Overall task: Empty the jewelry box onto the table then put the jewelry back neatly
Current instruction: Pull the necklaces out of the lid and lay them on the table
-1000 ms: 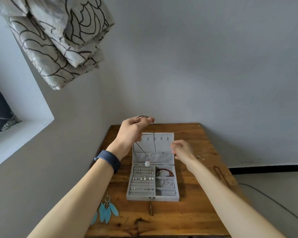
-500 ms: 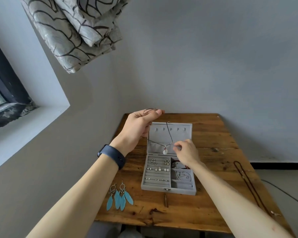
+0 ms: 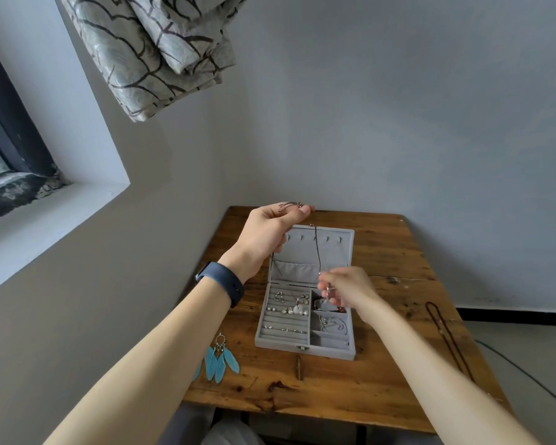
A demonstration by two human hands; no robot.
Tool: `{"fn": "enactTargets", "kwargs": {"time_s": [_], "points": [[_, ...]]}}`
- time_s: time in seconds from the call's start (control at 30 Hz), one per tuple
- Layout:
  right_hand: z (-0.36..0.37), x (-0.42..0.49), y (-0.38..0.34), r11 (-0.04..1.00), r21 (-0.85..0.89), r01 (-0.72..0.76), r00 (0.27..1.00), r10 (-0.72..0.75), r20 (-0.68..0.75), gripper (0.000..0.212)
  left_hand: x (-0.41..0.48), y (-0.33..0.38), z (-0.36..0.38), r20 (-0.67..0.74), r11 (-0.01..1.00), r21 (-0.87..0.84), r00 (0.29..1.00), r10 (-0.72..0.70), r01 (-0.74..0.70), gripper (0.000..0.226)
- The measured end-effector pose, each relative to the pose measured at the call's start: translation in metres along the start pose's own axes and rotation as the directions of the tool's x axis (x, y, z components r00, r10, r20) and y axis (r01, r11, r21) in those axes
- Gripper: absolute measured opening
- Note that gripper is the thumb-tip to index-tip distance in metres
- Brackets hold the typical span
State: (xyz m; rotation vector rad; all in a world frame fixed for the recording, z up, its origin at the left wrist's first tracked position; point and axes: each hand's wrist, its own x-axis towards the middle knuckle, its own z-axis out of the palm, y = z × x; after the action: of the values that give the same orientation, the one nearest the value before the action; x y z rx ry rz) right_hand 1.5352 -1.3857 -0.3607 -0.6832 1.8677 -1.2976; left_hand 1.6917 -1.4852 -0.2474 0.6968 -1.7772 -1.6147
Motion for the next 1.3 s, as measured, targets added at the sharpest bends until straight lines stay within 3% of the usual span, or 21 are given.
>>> {"fn": "enactTargets", "kwargs": {"time_s": [0.23, 0.33, 0.5, 0.6, 0.7, 0.83, 1.0, 1.13, 1.23, 1.3], "points": [[0.019, -0.018, -0.001, 0.880, 0.437, -0.189, 0.968, 0.091, 0.236, 0.021, -0.007, -0.010, 0.018, 0.027, 0.997, 0.068, 0.999, -0.024, 0.022, 0.030], [0.027, -0.016, -0.005, 0.823, 0.541, -0.174, 0.973, 0.058, 0.224, 0.043, -0.011, -0.012, 0.024, 0.044, 0.993, 0.114, 0.999, -0.032, 0.027, 0.030], [0.031, -0.010, -0.006, 0.927, 0.356, -0.117, 0.988, 0.073, 0.135, 0.075, -0.015, -0.006, 0.022, 0.033, 0.993, 0.109, 0.999, -0.037, 0.033, 0.027], [0.026, -0.008, -0.003, 0.968, 0.236, -0.085, 0.991, 0.056, 0.125, 0.049, -0.016, -0.004, 0.019, 0.031, 0.994, 0.100, 0.999, -0.035, 0.032, 0.022], [0.019, -0.021, -0.010, 0.969, 0.245, -0.038, 0.993, 0.008, 0.122, 0.048, -0.014, -0.002, 0.015, 0.011, 0.995, 0.088, 0.999, -0.043, 0.042, 0.023], [0.006, -0.036, 0.001, 0.966, 0.231, 0.113, 0.993, -0.119, 0.012, 0.014, -0.009, 0.008, 0.014, -0.004, 0.995, 0.089, 0.999, -0.050, 0.050, 0.022], [0.001, -0.050, 0.017, 0.985, 0.077, 0.152, 0.966, -0.131, -0.223, 0.046, -0.007, 0.024, 0.024, 0.076, 0.997, 0.056, 0.995, -0.063, 0.059, 0.020], [0.009, -0.061, 0.012, 0.983, 0.056, 0.177, 0.984, -0.177, -0.004, 0.066, -0.009, 0.033, 0.037, 0.179, 0.997, 0.002, 0.980, -0.081, 0.082, 0.019], [0.011, -0.072, 0.005, 0.977, -0.012, 0.214, 0.958, -0.207, 0.197, 0.043, -0.009, 0.038, 0.042, 0.206, 0.996, -0.021, 0.976, -0.076, 0.082, 0.019], [0.010, -0.076, 0.010, 0.979, -0.018, 0.201, 0.951, -0.190, 0.245, 0.037, -0.007, 0.042, 0.042, 0.188, 0.996, -0.056, 0.980, -0.062, 0.074, 0.020]]}}
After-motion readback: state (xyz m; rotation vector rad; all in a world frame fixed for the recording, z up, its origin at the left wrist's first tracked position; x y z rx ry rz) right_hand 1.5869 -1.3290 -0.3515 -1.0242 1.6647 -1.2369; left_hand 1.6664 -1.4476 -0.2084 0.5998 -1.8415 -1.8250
